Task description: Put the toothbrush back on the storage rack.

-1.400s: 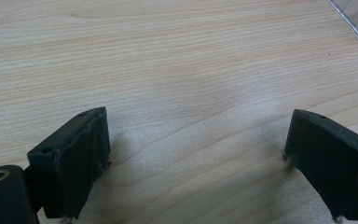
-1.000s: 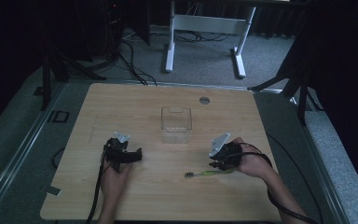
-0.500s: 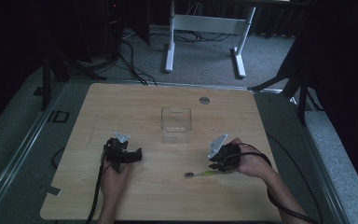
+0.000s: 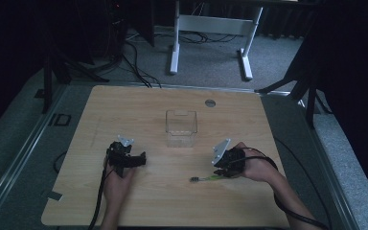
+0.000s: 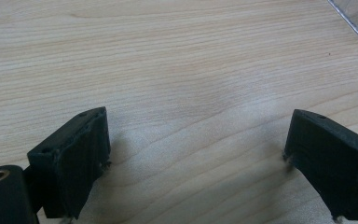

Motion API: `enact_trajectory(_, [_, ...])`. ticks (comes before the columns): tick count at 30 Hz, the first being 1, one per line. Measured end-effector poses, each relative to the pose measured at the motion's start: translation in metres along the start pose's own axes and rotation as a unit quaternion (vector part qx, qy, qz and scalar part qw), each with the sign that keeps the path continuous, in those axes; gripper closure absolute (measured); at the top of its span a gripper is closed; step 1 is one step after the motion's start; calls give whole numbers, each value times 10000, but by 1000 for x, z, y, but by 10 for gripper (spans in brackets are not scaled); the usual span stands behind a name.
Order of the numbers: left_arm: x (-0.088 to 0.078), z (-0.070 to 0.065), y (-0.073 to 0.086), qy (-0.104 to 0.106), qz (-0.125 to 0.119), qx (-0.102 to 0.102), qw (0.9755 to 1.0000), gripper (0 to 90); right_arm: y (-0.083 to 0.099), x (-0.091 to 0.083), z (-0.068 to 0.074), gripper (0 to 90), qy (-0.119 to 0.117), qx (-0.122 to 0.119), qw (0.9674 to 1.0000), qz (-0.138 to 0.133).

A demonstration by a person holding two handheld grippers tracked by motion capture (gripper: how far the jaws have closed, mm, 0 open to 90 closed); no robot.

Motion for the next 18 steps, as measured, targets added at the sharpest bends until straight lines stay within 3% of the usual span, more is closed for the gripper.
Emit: enact_trajectory(18, [0,0,0,-1,1,1,10000,71,-4,4,2,707,-126,-137,9997,159])
Point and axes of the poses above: each handheld gripper's, and its own axes: x roughly forward along the jaws, y roughly out of its underside, z roughly to its left, the point moved 4 cm from there along x, roughly forward along the jaws, and after that the axes turned 10 degrees about -x, right-handed, at the moved point
